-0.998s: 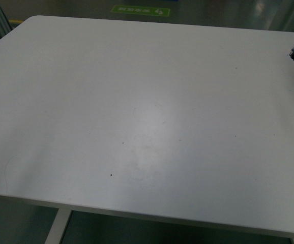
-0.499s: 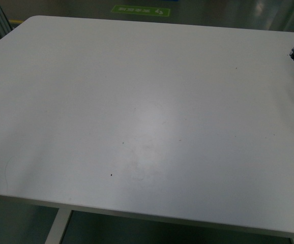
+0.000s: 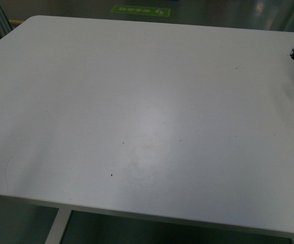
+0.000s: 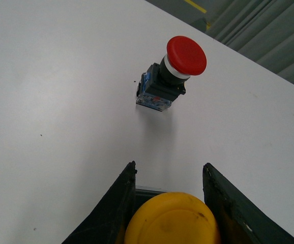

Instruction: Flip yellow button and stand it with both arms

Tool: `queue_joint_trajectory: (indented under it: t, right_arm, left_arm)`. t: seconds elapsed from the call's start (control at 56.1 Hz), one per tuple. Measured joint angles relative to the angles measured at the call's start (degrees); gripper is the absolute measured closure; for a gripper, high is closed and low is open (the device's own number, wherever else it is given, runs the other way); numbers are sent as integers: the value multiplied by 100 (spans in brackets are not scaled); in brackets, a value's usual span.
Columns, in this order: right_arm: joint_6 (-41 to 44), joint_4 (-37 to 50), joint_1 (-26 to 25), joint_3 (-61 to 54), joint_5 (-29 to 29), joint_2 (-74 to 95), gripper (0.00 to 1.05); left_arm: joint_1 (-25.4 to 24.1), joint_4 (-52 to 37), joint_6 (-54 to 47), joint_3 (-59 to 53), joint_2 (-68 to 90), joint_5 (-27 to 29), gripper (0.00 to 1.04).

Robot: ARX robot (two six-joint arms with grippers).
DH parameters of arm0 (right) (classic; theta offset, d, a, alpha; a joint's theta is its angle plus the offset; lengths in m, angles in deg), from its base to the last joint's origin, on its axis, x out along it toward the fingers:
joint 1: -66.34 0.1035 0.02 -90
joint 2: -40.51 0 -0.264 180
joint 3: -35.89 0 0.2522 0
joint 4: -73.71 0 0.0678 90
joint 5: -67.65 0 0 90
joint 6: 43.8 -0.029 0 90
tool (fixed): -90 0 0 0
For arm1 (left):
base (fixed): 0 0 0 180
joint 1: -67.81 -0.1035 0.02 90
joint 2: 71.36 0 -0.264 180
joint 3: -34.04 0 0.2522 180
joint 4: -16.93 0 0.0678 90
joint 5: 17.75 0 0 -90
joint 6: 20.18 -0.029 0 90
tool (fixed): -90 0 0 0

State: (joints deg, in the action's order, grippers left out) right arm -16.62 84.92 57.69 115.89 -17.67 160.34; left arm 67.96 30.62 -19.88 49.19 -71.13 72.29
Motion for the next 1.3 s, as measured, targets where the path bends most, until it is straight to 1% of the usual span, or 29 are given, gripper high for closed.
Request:
queue_joint_trajectory:
  t: [0.214,0.57,0.855,1.283,1.301]
  right_arm:
    - [111,-260,59,210,129,66,71]
    - [225,-420,105,258,306,142,71]
    - [-33,-549,79,293,367,271,71]
    - [-87,-520,52,313,426,383,71]
    - [-85,-520,50,313,424,383,70]
  left_arm:
    - [0,0,0,0,0,0,7]
    - [0,0,0,2,0,-2,7]
    - [0,0,0,2,0,0,7]
    - [0,0,0,0,0,0,7]
    - [0,0,0,0,0,0,7]
